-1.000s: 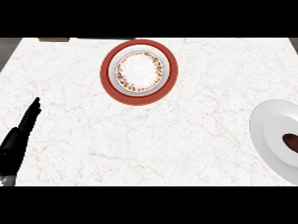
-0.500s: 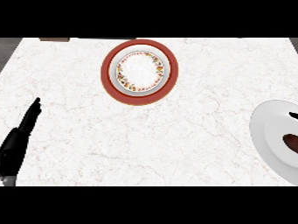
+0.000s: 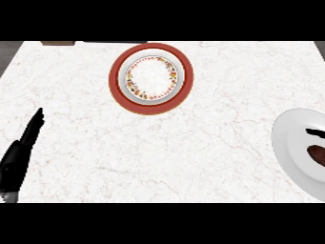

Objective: Pick the sweet potato from the plate and place it in the plate

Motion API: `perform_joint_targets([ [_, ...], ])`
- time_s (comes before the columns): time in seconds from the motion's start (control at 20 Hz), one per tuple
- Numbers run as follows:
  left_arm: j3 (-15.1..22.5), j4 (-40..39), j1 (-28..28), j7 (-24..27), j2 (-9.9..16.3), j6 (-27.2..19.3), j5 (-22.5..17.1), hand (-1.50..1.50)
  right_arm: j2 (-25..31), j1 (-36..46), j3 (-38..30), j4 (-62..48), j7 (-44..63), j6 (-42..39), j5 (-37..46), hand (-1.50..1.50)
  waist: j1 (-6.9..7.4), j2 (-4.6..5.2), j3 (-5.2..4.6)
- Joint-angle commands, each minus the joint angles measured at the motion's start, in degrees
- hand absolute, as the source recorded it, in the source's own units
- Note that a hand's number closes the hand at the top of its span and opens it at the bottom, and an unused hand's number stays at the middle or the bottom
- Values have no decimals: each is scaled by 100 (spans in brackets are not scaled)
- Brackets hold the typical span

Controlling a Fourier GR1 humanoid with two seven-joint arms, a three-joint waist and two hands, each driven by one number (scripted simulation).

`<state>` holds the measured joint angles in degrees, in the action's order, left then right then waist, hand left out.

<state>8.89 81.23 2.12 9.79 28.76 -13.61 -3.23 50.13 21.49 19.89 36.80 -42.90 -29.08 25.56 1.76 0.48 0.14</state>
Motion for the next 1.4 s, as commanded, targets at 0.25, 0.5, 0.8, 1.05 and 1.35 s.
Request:
perform_joint_targets([
  [0.25, -159, -16, 25, -40, 8, 189, -11, 0, -345, 386, 369, -1016, -1209, -352, 282, -150, -31, -2, -1],
  [0.5, -49, 366, 84, -308, -30, 49, 148, 0, -617, 355, 369, -1122, -1390, -257, 38, 150, -23, -13, 3],
  [0.8, -129, 308, 139, -135, -126, 75, 166, 0, -498, 610, 334, -1722, -1859, 73, 52, 150, 21, 14, 9],
  [1.05, -149, 228, 228, -157, -123, 102, 193, 0, -1333, 930, -425, -1811, 1584, 1530, -535, 150, -151, -101, -39],
  [1.35, -259, 102, 300, -178, -109, 22, 173, 0, -1300, 1124, -925, -2061, 3540, 3825, -644, 150, -378, -224, -98],
])
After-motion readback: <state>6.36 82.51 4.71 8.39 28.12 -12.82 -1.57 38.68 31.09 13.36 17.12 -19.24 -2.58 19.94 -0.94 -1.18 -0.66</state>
